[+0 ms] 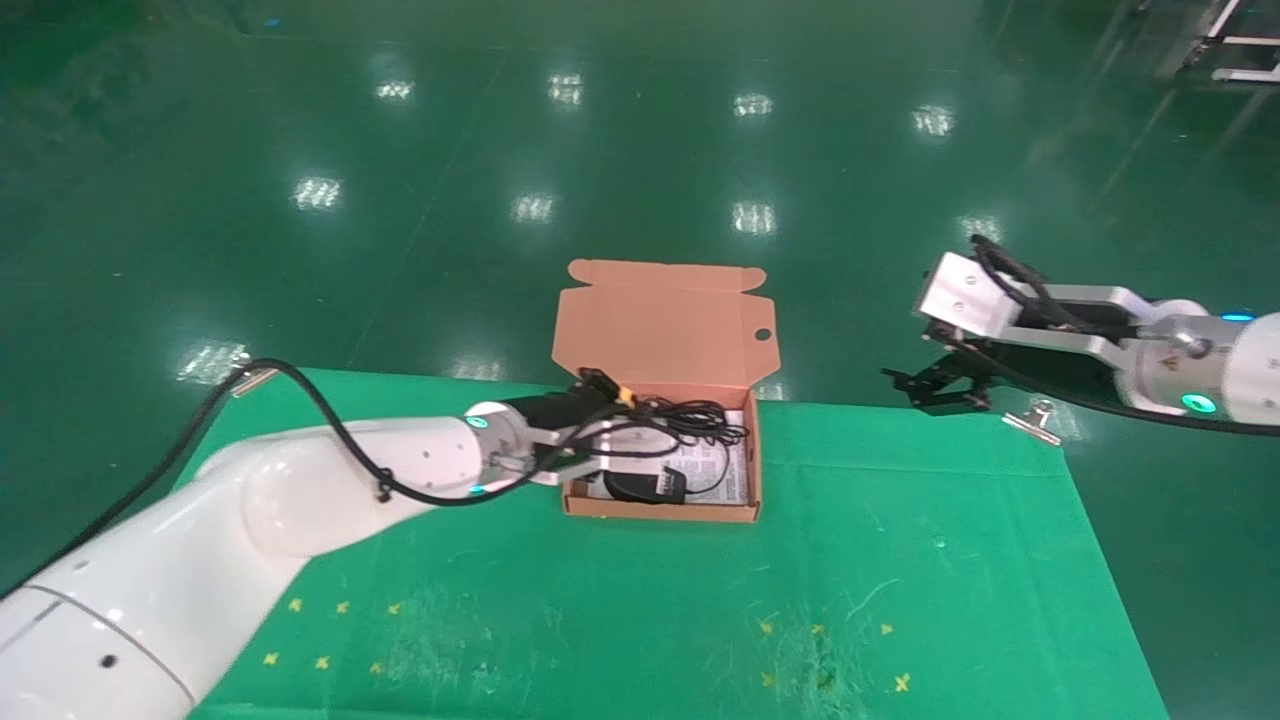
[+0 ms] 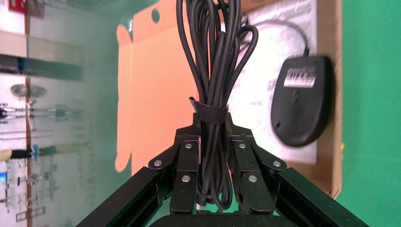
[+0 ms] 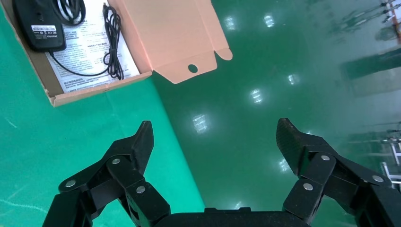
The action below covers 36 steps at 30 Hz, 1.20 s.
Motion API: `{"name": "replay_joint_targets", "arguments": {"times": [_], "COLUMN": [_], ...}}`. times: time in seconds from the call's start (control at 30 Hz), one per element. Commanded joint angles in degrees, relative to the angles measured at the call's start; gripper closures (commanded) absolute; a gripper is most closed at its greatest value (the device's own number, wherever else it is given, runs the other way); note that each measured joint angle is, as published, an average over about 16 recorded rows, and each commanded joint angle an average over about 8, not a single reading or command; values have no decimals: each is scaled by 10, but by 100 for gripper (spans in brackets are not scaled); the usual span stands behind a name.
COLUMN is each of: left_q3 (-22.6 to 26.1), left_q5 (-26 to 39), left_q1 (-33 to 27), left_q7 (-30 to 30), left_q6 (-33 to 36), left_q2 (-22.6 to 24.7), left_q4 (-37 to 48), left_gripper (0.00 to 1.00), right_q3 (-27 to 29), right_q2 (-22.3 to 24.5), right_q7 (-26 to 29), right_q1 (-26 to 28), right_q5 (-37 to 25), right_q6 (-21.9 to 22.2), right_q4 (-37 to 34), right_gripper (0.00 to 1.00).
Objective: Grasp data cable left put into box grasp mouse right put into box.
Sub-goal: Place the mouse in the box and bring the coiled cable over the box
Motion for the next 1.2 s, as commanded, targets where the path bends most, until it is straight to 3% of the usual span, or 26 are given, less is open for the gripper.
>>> {"name": "replay_joint_targets", "arguments": {"times": [0.03, 0.17, 0.43, 1.2], "left_q3": [15, 58, 109, 97], "left_q5": [-29, -77, -121, -120], "left_q1": [3, -2, -14, -18], "left_q7": [19, 32, 40, 33], "left_q6": [-13, -36, -57, -58], "left_q2": [4, 5, 7, -7], "left_q4": [7, 14, 31, 18], "left_gripper": [100, 99, 1, 0], "right_q3": [-6, -8, -10, -7], "right_q2": [19, 42, 60, 55], "right_q7": [35, 97, 153, 145], "right_q1": [5, 11, 13, 15], "right_q5": [-23, -72, -125, -118], "right_q6": [-2, 1, 4, 8], "right_q4": [34, 80, 121, 111], "right_gripper": [0, 0, 0, 0]}}
